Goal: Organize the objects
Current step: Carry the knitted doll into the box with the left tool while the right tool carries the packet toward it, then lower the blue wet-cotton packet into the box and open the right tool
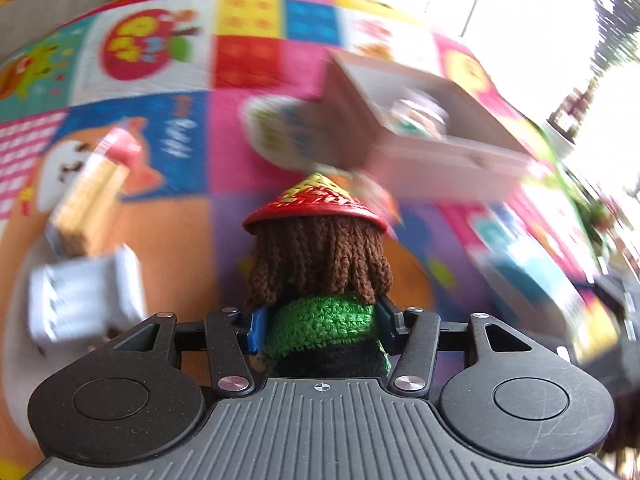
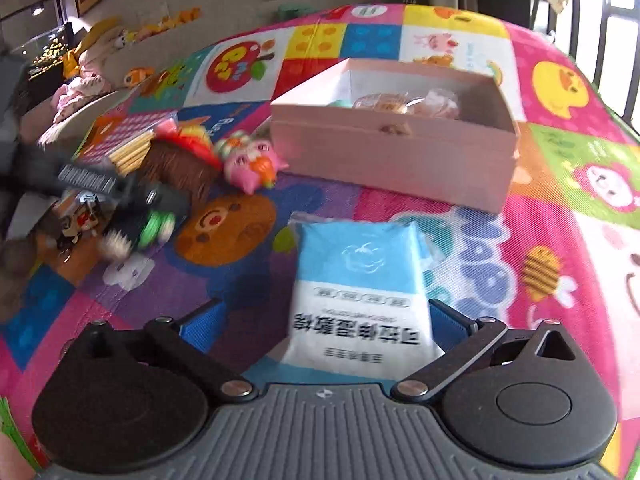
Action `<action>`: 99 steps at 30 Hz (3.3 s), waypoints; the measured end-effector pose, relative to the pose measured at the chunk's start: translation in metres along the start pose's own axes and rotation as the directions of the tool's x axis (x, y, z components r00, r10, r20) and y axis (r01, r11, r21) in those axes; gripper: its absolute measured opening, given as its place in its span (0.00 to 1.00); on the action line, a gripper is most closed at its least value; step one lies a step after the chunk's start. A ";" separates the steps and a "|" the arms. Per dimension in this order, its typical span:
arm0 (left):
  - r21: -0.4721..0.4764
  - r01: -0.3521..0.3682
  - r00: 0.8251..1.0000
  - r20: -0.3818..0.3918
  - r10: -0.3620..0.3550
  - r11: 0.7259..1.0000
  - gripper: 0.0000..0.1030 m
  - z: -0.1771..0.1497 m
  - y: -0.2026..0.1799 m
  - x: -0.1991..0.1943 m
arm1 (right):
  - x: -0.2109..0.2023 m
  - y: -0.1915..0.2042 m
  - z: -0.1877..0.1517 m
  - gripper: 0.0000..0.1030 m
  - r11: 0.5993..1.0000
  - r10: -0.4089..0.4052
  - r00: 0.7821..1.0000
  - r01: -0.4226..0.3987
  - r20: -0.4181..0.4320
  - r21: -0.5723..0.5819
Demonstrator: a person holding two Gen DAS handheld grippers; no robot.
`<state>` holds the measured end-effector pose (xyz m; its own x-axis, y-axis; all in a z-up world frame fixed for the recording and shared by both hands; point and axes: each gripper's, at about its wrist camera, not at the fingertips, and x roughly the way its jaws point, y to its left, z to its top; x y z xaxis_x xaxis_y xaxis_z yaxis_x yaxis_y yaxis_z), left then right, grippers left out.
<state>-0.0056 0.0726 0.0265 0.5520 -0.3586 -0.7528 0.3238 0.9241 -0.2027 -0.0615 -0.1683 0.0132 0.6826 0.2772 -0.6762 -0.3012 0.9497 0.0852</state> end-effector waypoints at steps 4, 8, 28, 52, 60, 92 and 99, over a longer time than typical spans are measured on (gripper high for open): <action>0.060 0.026 0.999 -0.024 -0.024 0.998 0.55 -0.019 -0.023 -0.009 | -0.014 0.002 0.004 0.99 0.999 -0.036 0.998 0.038 0.053 -0.034; 0.051 0.064 0.998 -0.006 -0.064 0.997 0.55 -0.026 -0.032 -0.016 | -0.010 0.003 0.010 0.85 0.999 -0.032 0.999 0.032 0.027 -0.027; 0.299 0.145 0.973 0.132 -0.191 0.943 0.55 0.169 -0.080 0.054 | -0.075 -0.071 0.031 0.50 0.985 -0.084 0.982 0.055 0.170 0.166; 0.190 0.082 0.949 0.286 -0.135 0.978 0.49 0.188 -0.051 0.061 | -0.052 -0.090 0.036 0.50 0.974 -0.148 0.978 0.120 0.145 0.190; 0.020 0.123 0.946 0.300 -0.123 0.992 0.49 0.085 -0.042 0.000 | -0.034 -0.084 0.114 0.50 0.983 -0.138 0.973 0.111 0.187 0.148; -0.414 -0.037 0.929 0.322 0.184 0.910 0.49 0.039 0.166 -0.068 | 0.022 0.001 0.137 0.88 0.955 -0.248 0.956 0.268 0.154 -0.123; -0.447 -0.024 0.974 0.193 0.122 0.894 0.47 0.050 0.163 -0.010 | 0.005 0.031 0.094 0.89 0.966 -0.155 0.977 0.181 0.145 -0.186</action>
<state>0.0799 0.2208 0.0322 0.7252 -0.2615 -0.6370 -0.0672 0.8938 -0.4434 -0.0043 -0.1241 0.0813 0.8101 0.1446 -0.5681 -0.2911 0.9404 -0.1758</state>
